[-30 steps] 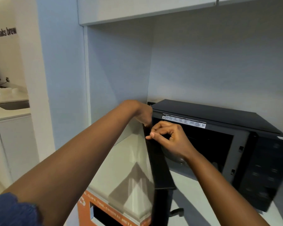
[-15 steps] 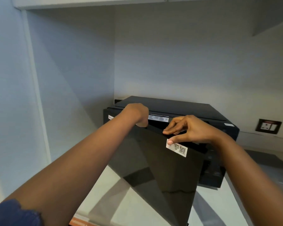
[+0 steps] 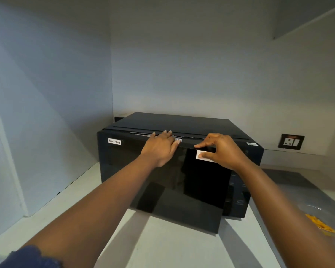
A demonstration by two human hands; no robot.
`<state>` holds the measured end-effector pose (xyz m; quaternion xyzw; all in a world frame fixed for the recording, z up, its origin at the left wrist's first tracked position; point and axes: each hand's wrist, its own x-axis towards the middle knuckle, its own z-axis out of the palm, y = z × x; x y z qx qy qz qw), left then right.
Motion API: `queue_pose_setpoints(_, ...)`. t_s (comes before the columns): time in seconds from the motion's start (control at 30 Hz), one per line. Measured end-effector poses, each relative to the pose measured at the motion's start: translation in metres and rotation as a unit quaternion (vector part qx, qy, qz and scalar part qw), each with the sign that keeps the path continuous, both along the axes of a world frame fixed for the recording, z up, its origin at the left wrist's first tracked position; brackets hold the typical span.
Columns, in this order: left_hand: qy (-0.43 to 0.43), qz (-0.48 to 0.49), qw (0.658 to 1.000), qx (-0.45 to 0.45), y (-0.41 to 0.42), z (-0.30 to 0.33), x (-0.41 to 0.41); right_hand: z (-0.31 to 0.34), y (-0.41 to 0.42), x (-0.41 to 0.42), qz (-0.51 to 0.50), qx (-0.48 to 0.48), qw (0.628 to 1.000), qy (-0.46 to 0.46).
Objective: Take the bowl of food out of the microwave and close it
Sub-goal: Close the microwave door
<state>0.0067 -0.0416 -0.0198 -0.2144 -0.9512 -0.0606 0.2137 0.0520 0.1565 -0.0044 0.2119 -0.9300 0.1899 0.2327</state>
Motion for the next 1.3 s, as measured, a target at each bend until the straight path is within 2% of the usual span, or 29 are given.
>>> queue_pose_setpoints(0.2, -0.028, -0.036, 0.998, -0.040, 0.001, -0.006, -0.027, -0.005, 0.010, -0.025, -0.016, -0.011, 1.000, -0.006)
queue_pose_setpoints(0.4, -0.005, -0.017, 0.999, -0.044, 0.008, -0.007, -0.039, -0.003, 0.011, -0.047, -0.079, 0.083, 0.990, -0.083)
queue_pose_setpoints(0.57, -0.008, -0.008, 0.998, -0.061, 0.009, -0.006, -0.045, -0.006, 0.008, -0.056, -0.144, 0.197, 0.964, -0.106)
queue_pose_setpoints(0.8, -0.042, 0.000, 0.997, -0.057, 0.013, 0.001, -0.046, -0.005, 0.008, -0.054, -0.146, 0.154, 0.974, -0.084)
queue_pose_setpoints(1.13, 0.031, 0.014, 0.999, -0.041, 0.018, -0.007, -0.048, -0.009, 0.010, -0.063, -0.166, 0.127, 0.975, -0.075)
queue_pose_setpoints(1.3, 0.037, 0.005, 0.999, -0.030, 0.016, -0.011, -0.050, -0.012, 0.013, -0.066, -0.165, 0.112, 0.977, -0.074)
